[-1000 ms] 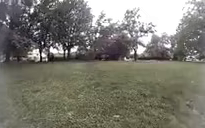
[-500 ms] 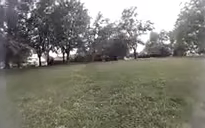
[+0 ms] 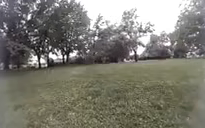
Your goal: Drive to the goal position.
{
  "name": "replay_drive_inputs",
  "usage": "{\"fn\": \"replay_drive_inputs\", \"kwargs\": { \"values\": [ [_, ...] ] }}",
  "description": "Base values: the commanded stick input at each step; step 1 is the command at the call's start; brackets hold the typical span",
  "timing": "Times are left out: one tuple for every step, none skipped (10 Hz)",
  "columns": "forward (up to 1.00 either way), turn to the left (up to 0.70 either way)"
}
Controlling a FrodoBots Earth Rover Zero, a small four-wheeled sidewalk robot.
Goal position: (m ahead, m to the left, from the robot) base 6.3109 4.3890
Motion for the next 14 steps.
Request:
{"fn": "replay_drive_inputs", "kwargs": {
  "values": [
    [0.5, 0.0],
    [0.5, 0.0],
    [0.5, 0.0],
    [0.5, 0.0],
    [0.5, 0.0],
    [0.5, 0.0],
    [0.5, 0.0],
    [0.5, 0.0],
    [0.5, 0.0],
    [0.5, 0.0],
    [0.5, 0.0],
    [0.5, 0.0],
    [0.5, 0.0],
    [0.5, 0.0]
  ]
}}
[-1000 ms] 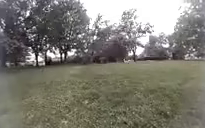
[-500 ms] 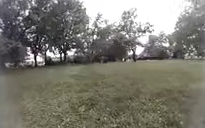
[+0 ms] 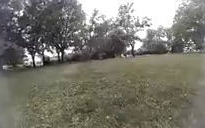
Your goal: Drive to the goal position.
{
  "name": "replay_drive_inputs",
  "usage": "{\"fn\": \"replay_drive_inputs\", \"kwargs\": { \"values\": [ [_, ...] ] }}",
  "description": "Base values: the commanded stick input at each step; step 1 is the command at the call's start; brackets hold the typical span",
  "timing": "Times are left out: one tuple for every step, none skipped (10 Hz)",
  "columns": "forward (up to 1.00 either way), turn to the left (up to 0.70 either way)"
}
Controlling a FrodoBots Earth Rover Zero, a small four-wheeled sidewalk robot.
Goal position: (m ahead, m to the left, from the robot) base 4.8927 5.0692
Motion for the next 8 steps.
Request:
{"fn": "replay_drive_inputs", "kwargs": {
  "values": [
    [0.5, 0.0],
    [0.5, 0.0],
    [0.5, 0.0],
    [0.5, 0.0],
    [0.5, 0.0],
    [0.5, -0.41],
    [0.5, -0.28],
    [0.5, 0.0]
  ]
}}
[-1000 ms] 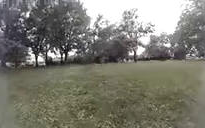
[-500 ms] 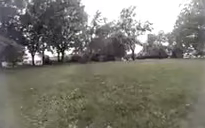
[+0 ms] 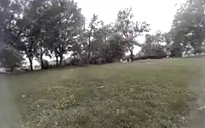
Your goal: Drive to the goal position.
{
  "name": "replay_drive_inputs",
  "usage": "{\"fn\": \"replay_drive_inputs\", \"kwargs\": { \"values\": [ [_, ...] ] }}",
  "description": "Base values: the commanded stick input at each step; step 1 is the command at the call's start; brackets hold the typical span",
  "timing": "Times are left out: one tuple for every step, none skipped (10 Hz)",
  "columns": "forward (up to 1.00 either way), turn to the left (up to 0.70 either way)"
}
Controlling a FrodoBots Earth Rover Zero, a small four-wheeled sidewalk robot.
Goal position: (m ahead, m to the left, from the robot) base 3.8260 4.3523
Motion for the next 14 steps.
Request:
{"fn": "replay_drive_inputs", "kwargs": {
  "values": [
    [0.5, 0.0],
    [0.5, 0.0],
    [0.5, 0.0],
    [0.5, 0.0],
    [0.5, 0.0],
    [0.5, 0.0],
    [0.5, 0.0],
    [0.5, 0.0],
    [0.5, 0.0],
    [0.5, 0.0],
    [0.5, 0.0],
    [0.5, 0.0],
    [0.5, 0.0],
    [0.5, 0.0]
  ]
}}
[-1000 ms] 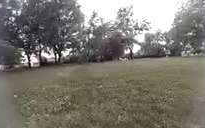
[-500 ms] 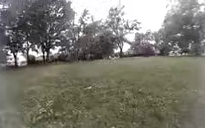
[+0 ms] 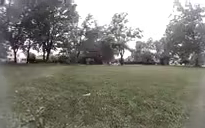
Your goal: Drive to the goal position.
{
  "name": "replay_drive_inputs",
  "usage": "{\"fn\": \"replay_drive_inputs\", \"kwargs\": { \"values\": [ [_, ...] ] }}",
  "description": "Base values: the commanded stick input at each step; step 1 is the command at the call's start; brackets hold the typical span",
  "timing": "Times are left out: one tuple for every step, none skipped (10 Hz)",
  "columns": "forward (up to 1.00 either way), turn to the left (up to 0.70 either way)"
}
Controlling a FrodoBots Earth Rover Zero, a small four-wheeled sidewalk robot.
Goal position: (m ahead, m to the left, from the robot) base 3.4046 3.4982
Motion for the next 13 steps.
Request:
{"fn": "replay_drive_inputs", "kwargs": {
  "values": [
    [0.5, 0.0],
    [0.5, 0.0],
    [0.5, 0.0],
    [0.5, 0.0],
    [0.5, 0.0],
    [0.33, 0.0],
    [0.0, 0.0],
    [0.0, 0.0],
    [0.0, 0.0],
    [0.0, 0.0],
    [0.0, 0.0],
    [0.0, 0.0],
    [0.0, 0.0]
  ]
}}
